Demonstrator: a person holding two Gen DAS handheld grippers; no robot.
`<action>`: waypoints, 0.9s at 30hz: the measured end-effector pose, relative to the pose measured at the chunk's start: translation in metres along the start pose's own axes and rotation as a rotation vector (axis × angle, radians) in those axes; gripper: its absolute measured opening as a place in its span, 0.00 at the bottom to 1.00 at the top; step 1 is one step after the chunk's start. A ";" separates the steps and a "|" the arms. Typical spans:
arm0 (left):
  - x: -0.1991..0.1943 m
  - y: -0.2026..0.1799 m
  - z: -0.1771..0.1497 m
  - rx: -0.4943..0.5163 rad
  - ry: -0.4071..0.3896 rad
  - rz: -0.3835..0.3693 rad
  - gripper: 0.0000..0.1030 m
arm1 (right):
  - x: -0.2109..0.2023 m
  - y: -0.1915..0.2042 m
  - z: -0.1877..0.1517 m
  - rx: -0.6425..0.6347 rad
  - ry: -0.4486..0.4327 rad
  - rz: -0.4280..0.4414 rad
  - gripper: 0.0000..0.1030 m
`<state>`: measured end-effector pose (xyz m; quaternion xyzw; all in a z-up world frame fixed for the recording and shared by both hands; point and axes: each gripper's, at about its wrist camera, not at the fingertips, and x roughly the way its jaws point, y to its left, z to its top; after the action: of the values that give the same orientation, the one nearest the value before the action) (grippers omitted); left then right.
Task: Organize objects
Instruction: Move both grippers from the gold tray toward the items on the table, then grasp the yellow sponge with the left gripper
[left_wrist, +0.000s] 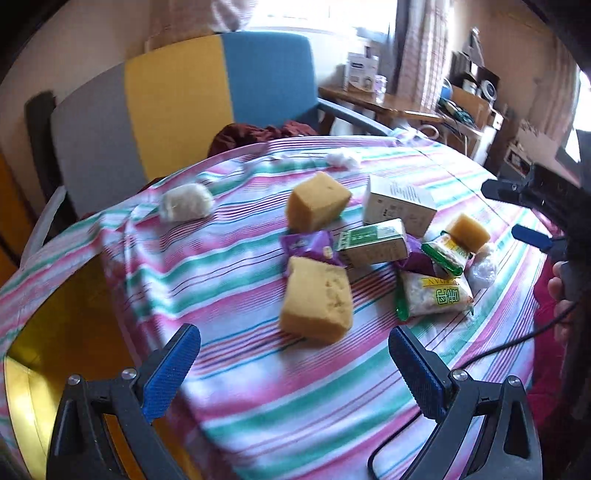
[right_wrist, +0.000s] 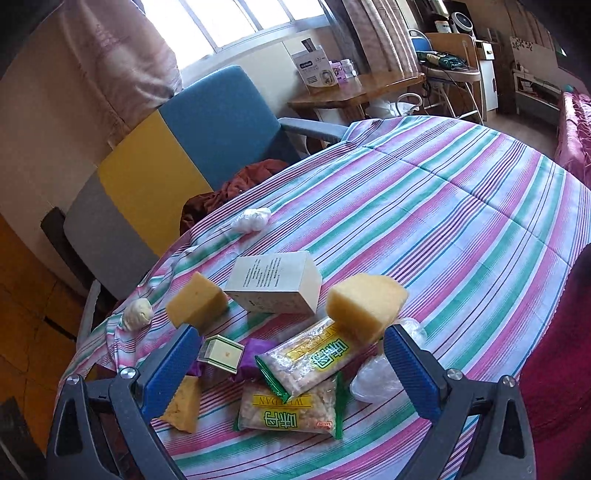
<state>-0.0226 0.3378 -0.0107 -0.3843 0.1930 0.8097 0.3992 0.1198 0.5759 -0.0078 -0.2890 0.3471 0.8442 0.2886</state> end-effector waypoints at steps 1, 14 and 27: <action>0.006 -0.006 0.004 0.024 0.006 -0.004 0.99 | 0.001 -0.001 0.000 0.005 0.006 0.006 0.99; 0.087 -0.028 0.024 0.102 0.126 0.017 0.77 | 0.013 0.003 0.000 -0.008 0.066 0.044 0.99; -0.003 0.008 -0.002 -0.047 -0.011 -0.062 0.54 | 0.013 0.026 -0.005 -0.121 0.067 0.033 0.99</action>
<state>-0.0266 0.3304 -0.0102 -0.3949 0.1597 0.8034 0.4160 0.0950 0.5606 -0.0087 -0.3282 0.3099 0.8581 0.2447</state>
